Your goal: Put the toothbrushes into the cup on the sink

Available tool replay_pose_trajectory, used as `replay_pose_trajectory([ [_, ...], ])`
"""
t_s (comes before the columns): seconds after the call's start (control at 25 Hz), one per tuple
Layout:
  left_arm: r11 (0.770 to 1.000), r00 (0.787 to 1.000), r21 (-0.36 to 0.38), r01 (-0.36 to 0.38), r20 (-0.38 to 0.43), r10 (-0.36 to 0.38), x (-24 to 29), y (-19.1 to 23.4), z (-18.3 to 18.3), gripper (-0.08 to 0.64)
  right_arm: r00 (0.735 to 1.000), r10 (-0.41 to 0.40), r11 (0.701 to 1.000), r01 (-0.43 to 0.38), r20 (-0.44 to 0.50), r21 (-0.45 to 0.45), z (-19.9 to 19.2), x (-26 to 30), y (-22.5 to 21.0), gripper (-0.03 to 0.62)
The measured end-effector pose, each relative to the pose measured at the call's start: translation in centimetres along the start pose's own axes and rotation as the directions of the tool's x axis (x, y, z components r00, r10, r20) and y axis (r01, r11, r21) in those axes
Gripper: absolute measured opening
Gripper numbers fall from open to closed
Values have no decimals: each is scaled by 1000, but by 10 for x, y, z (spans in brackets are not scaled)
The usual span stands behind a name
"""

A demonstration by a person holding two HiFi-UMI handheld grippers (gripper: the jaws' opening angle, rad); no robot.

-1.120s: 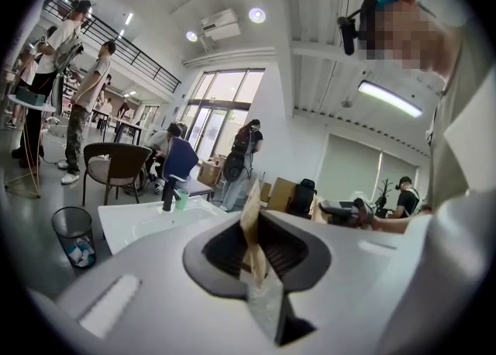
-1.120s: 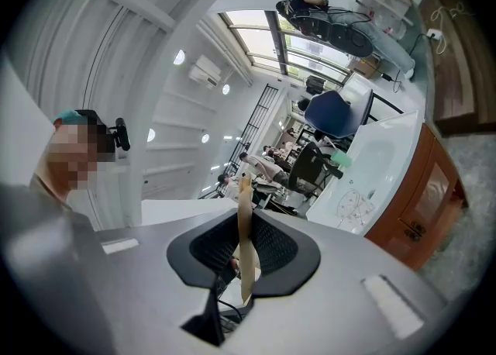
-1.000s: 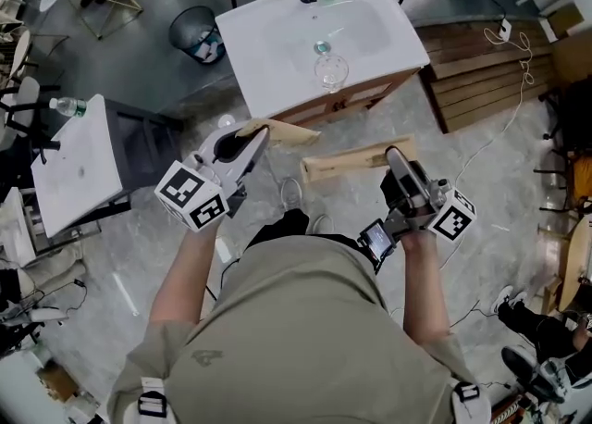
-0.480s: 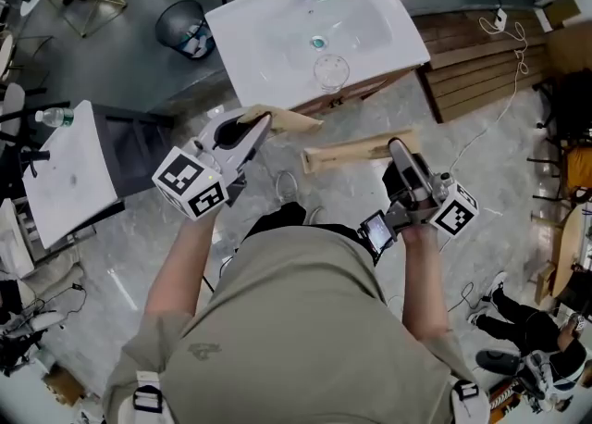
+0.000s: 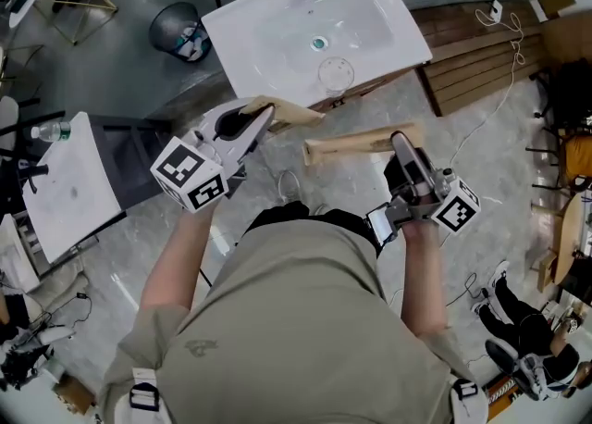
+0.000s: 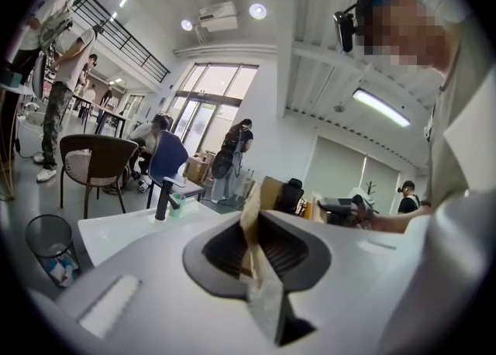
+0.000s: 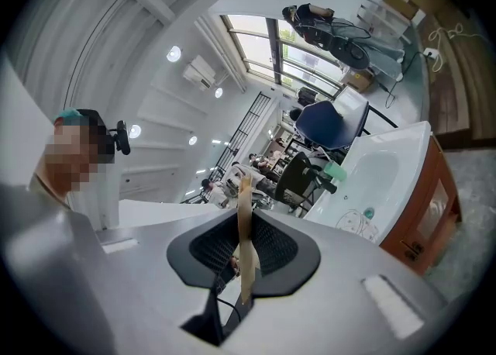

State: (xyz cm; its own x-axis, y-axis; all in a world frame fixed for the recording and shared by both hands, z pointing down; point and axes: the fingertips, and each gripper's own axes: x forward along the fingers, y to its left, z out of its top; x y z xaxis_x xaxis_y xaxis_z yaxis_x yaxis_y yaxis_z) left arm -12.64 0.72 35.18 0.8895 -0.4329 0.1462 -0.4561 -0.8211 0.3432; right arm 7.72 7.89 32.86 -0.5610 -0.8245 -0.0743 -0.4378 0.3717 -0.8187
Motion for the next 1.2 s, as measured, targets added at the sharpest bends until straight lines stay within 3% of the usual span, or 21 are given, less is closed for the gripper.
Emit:
replay_pose_trajectory([
  [0.68, 1000, 999, 11, 4, 32, -5, -8, 9, 9, 40, 999, -30, 999, 30, 21, -20, 4, 5, 3, 60],
  [1.2, 995, 995, 8, -99, 32, 99, 2, 27, 23, 40, 1000, 22, 1000, -22, -14, 16, 30, 36, -26, 60],
])
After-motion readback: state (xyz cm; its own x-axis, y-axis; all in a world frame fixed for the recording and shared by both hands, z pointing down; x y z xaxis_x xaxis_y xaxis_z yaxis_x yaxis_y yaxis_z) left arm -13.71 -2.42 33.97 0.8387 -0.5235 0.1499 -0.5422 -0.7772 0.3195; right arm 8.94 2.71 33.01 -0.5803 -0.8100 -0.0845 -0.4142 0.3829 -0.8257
